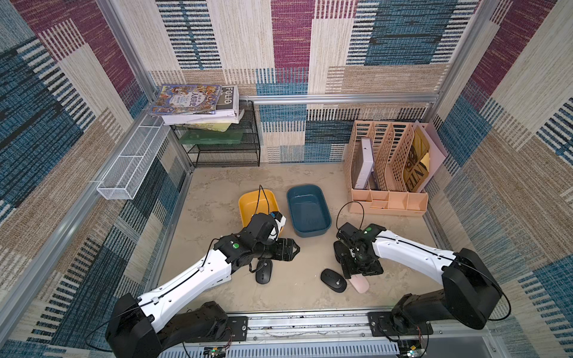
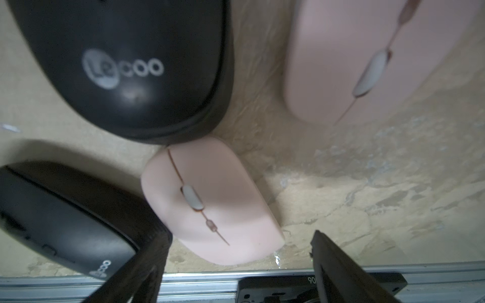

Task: Place the mice by color into the storage box
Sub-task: Pick up the mouse from the center of the board.

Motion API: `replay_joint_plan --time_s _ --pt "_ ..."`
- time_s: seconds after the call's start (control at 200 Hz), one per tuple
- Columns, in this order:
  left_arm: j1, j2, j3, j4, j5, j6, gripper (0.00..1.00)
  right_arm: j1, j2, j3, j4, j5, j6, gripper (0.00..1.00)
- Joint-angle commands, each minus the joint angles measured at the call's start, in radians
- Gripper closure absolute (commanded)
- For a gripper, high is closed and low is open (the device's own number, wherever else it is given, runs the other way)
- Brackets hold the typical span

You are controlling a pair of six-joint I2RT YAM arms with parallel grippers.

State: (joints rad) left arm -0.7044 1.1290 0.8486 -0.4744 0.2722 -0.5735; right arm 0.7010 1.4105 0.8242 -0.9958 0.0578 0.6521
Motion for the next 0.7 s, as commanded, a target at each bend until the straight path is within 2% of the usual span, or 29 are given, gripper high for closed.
replay_joint_plan --time_s 0.0,0.531,0.696 --pt "0.0 -0.006 -0.003 -0.001 -0.011 -0.007 0.17 0.009 -0.013 -0.013 -0.035 0.006 -0.016 0.11" --pt "0.001 0.001 -0.01 0.012 -0.014 -0.012 0.18 0.014 0.12 -0.003 0.065 -0.001 -0.058 0.12" --pt "0.0 -0.004 -0.002 -0.01 -0.02 -0.003 0.18 0.019 0.162 0.009 0.09 -0.033 -0.074 0.29"
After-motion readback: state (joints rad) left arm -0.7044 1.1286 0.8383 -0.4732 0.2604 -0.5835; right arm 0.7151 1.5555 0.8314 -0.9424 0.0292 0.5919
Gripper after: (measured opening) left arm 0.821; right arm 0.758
